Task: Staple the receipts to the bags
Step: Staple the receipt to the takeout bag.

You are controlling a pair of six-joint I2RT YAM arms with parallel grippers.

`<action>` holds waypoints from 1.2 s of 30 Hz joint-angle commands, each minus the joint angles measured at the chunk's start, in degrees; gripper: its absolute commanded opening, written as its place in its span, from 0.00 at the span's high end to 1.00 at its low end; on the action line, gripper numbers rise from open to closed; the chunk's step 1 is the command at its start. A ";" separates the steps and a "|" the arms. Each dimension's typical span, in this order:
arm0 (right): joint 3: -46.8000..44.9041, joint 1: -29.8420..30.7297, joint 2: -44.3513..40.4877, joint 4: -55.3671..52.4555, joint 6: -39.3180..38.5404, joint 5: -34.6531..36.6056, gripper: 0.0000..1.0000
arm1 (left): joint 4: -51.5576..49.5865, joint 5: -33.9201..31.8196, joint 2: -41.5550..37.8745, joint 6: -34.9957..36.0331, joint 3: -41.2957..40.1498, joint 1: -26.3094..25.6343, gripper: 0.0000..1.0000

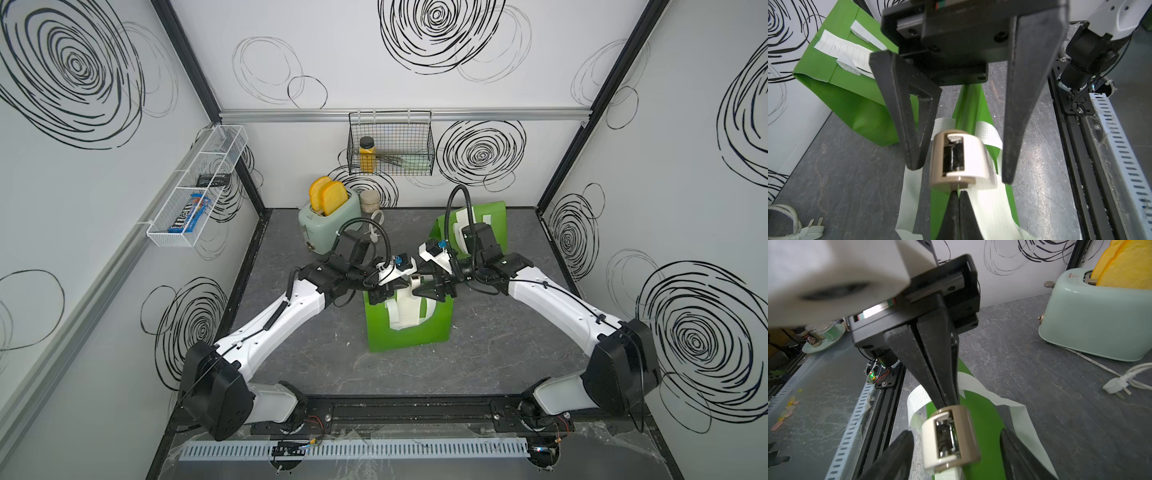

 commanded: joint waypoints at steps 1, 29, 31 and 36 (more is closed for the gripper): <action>1.30 1.77 2.04 -5.27 -3.99 0.40 0.36 | 2.55 1.52 -1.70 1.15 -0.58 -0.48 1.00; -9.71 1.52 -21.98 16.48 31.93 33.97 0.31 | 14.31 -3.39 -0.10 -13.47 -2.09 0.28 1.00; -9.51 5.76 -22.34 14.10 34.45 41.86 0.32 | 13.71 -2.97 0.72 -13.71 -1.24 0.27 1.00; -11.53 16.78 -22.43 14.53 38.02 60.72 0.32 | 12.29 -2.43 2.11 -13.26 0.00 0.18 1.00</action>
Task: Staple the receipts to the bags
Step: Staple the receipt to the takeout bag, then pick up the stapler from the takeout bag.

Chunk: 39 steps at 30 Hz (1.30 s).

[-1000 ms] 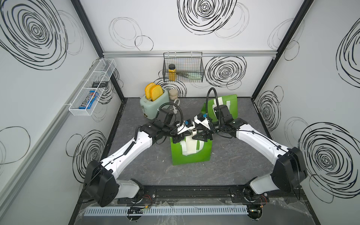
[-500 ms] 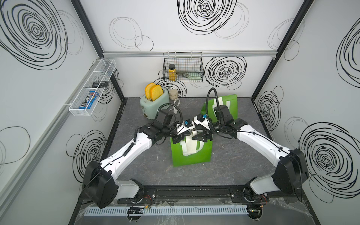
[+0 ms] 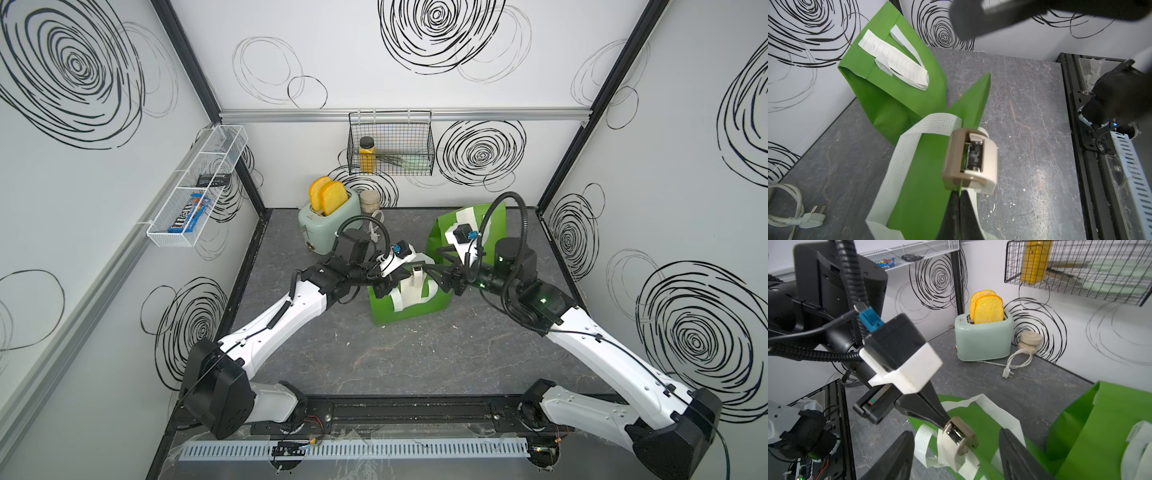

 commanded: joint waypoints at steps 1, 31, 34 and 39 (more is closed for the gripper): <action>-2.28 4.63 0.10 1.45 6.62 17.19 0.33 | 1.83 0.74 0.73 -0.63 1.60 -0.04 1.00; 8.22 8.75 5.51 -0.56 14.62 29.93 0.78 | -0.33 -0.19 2.43 0.24 2.37 0.76 1.00; 8.86 1.80 3.00 -4.16 18.97 24.59 0.80 | -0.10 -1.05 2.41 0.63 2.15 1.59 1.00; 5.89 -11.24 -0.94 -13.88 20.97 16.76 0.80 | 1.40 -1.26 1.95 -0.48 2.88 3.94 0.77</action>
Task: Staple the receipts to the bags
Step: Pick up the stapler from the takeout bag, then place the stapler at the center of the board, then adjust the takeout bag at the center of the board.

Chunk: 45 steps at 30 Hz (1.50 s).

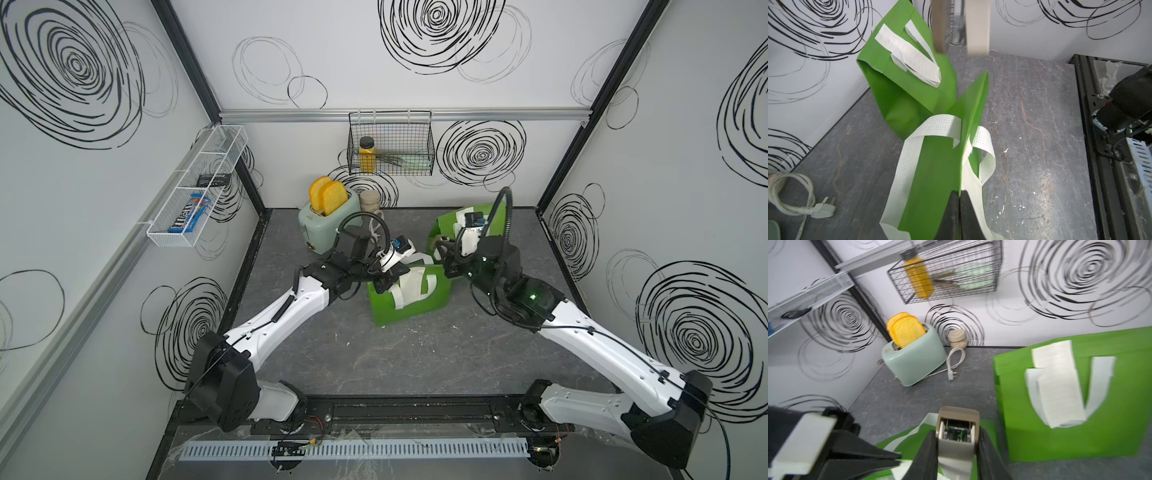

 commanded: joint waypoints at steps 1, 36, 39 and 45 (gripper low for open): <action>-2.38 -7.94 -3.38 -8.26 2.86 -8.50 0.80 | 0.95 0.47 0.47 -0.19 2.05 1.83 0.71; -6.59 -28.87 27.24 -23.13 -5.04 -26.78 0.25 | 18.61 -26.68 -24.84 -28.18 -18.68 10.68 0.04; -6.58 -30.19 23.21 -18.92 -3.75 -23.27 0.02 | 16.67 -33.33 -23.22 -28.56 -17.76 12.12 0.04; -13.38 -31.91 11.33 -0.89 -2.06 -6.48 0.03 | 17.26 -47.07 -18.65 -33.80 -18.59 18.65 0.04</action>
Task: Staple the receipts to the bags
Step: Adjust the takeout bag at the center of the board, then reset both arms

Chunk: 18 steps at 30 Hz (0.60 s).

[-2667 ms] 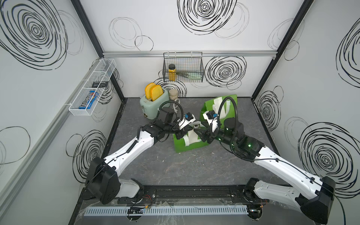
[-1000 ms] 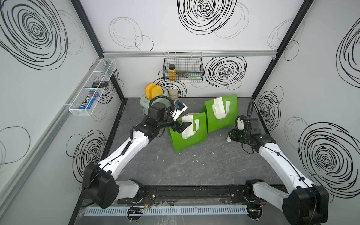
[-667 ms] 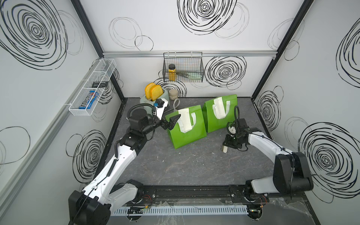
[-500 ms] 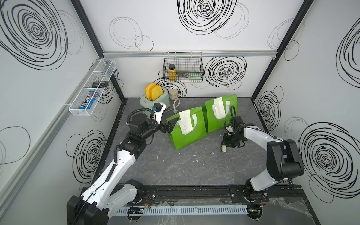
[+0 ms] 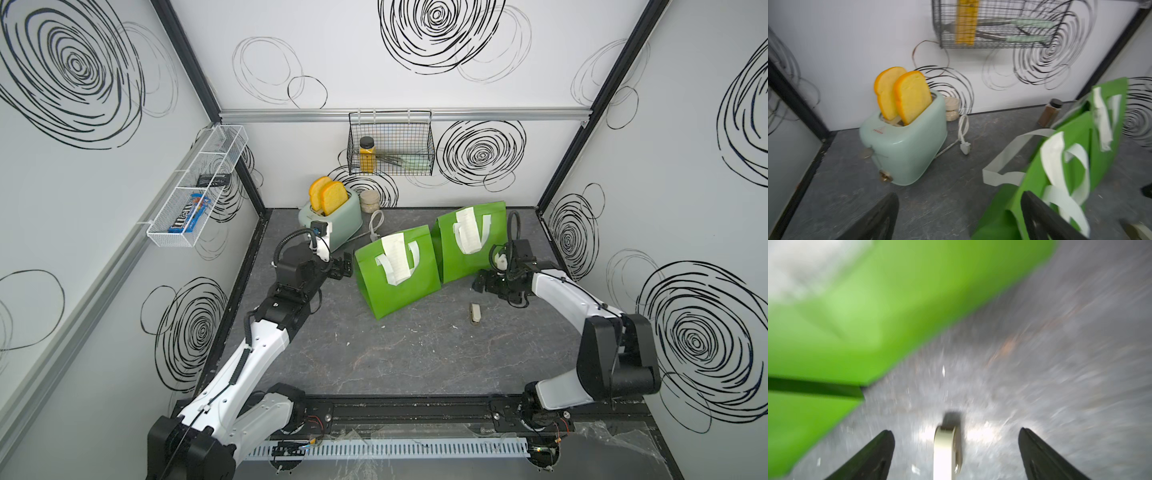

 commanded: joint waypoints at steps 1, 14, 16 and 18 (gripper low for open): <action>-6.52 -0.49 -6.99 16.82 0.14 13.11 0.03 | 2.53 -11.33 2.43 -4.85 -0.92 3.64 0.04; -27.59 -1.99 2.32 62.68 -12.95 32.96 0.03 | 46.58 -14.98 12.35 -2.83 -28.08 9.57 0.04; -27.90 -2.29 4.25 66.52 -13.32 30.99 0.03 | 63.42 -10.68 15.17 0.01 -34.02 9.69 0.04; -27.51 -3.63 4.55 66.48 -10.83 26.88 0.03 | 66.83 -7.85 16.69 2.02 -34.61 9.82 0.04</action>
